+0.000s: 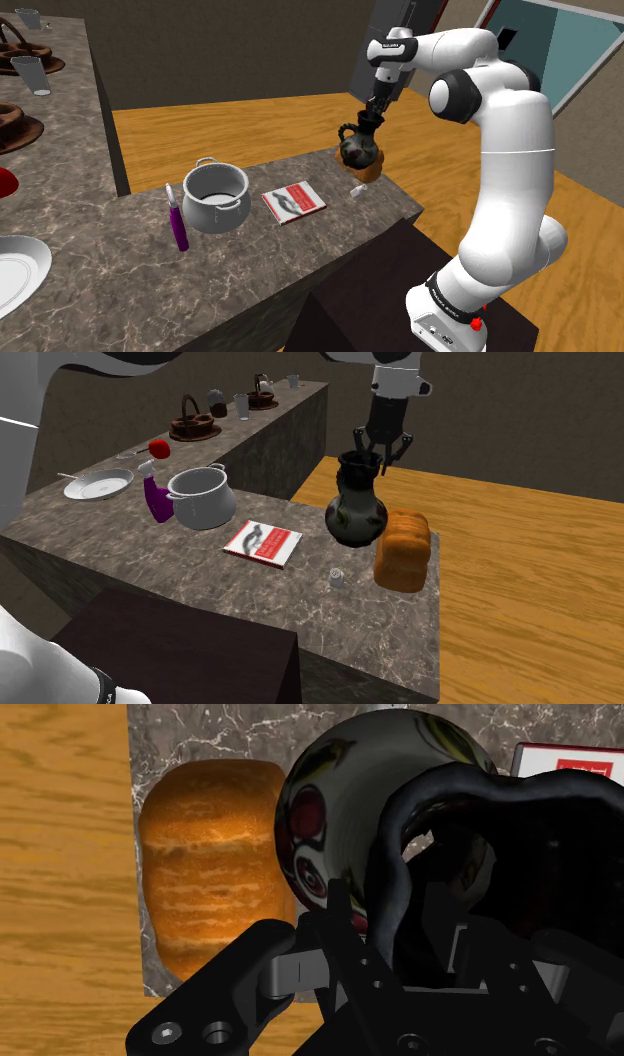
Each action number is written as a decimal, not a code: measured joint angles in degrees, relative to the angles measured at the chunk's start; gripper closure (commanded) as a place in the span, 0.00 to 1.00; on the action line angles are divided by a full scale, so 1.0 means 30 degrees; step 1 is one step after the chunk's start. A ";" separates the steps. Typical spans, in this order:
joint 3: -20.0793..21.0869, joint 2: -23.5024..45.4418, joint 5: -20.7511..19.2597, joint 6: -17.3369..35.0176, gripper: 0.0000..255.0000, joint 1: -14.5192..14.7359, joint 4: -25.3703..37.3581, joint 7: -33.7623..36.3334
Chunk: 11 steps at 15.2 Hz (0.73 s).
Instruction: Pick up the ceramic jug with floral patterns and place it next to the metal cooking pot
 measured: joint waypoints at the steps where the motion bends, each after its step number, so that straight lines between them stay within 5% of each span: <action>1: -0.0020 -0.0094 -0.0028 -0.0213 1.00 -0.0013 0.0124 -0.0006; 11: -0.0074 -0.0231 -0.0118 -0.2756 1.00 -0.0274 0.2583 0.0143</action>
